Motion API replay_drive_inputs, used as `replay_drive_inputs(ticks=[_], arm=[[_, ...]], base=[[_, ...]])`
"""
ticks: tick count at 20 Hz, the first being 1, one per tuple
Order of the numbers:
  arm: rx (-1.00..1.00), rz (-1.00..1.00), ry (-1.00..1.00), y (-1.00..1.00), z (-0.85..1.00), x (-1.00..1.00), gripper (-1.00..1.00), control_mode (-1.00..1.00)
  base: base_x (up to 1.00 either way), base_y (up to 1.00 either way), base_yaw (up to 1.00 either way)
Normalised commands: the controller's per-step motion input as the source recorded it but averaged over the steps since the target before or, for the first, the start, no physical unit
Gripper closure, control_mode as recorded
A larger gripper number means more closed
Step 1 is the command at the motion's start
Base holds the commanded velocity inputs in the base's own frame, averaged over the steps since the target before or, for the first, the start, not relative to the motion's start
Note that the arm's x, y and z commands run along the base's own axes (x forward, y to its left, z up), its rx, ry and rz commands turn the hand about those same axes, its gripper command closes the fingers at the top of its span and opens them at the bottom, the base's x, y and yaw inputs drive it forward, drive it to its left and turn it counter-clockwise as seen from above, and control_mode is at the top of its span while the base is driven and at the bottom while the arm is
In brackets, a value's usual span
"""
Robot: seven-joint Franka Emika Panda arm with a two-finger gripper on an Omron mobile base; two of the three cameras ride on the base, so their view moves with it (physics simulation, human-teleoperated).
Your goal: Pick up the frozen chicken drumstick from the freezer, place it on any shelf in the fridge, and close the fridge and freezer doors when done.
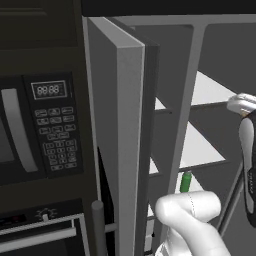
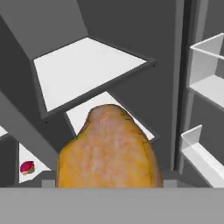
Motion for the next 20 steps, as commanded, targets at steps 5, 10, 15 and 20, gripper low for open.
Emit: replay_drive_inputs(ticks=[5, 10, 15, 20], arm=[[0.0, 0.13, 0.04, -0.89, 0.02, 0.7, 1.0, -1.0], [-0.05, 0.18, 0.03, -0.21, 0.0, 0.15, 1.0, -1.0], [-0.04, 0.01, 0.0, 0.0, 0.0, 0.77, 1.0, -1.0], [-0.02, 0.0, 0.0, -0.06, -0.15, 0.94, 1.0, -1.0]], base=[[0.0, 0.0, 0.0], [0.0, 0.0, 0.0], [0.0, 0.0, 0.0], [0.0, 0.0, 0.0]])
